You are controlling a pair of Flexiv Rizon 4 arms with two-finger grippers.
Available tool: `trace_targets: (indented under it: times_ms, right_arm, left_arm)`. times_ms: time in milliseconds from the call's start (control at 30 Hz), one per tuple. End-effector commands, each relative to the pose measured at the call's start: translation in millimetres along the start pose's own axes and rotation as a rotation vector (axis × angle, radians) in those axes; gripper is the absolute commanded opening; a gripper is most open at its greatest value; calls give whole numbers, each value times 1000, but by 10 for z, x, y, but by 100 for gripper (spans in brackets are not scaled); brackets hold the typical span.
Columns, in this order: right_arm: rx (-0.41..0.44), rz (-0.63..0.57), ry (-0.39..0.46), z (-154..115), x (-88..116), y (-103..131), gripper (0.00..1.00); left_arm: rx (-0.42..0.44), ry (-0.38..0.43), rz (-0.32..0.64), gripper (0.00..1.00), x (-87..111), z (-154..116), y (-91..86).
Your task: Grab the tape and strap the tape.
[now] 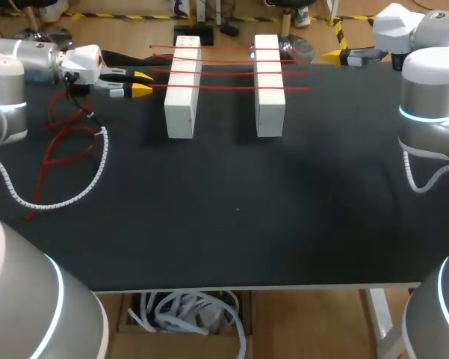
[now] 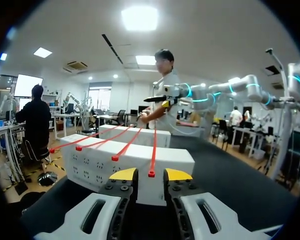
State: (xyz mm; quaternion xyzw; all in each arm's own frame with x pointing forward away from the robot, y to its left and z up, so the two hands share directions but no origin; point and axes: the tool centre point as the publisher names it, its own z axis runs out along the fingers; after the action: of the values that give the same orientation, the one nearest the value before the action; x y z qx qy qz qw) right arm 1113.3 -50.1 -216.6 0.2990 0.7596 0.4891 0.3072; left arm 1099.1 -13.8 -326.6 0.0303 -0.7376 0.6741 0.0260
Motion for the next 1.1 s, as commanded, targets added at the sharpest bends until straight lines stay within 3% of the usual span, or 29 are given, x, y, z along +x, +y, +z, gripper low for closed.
trace_targets:
  times_ms: [33,367,500,567,667,867,967,1100]
  right_arm:
    - [3,0,1,1,-2,5,100]
    - [3,0,1,1,-2,5,100]
    - [3,0,1,1,-2,5,100]
    - [3,0,1,1,-2,5,100]
    - [3,0,1,1,-2,5,100]
    - [3,0,1,1,-2,5,100]
    - [3,0,1,1,-2,5,100]
    - [3,0,1,1,-2,5,100]
  left_arm:
    - [4,0,3,24,3,-3,6]
    - [9,0,5,18,28,21,6]
    - [8,0,4,21,32,25,10]
    - [9,2,5,9,33,27,11]
    - [9,1,4,12,34,30,12]
    - [9,6,5,10,47,42,15]
    - [11,8,6,0,48,47,11]
    - [13,11,8,0,53,51,-17]
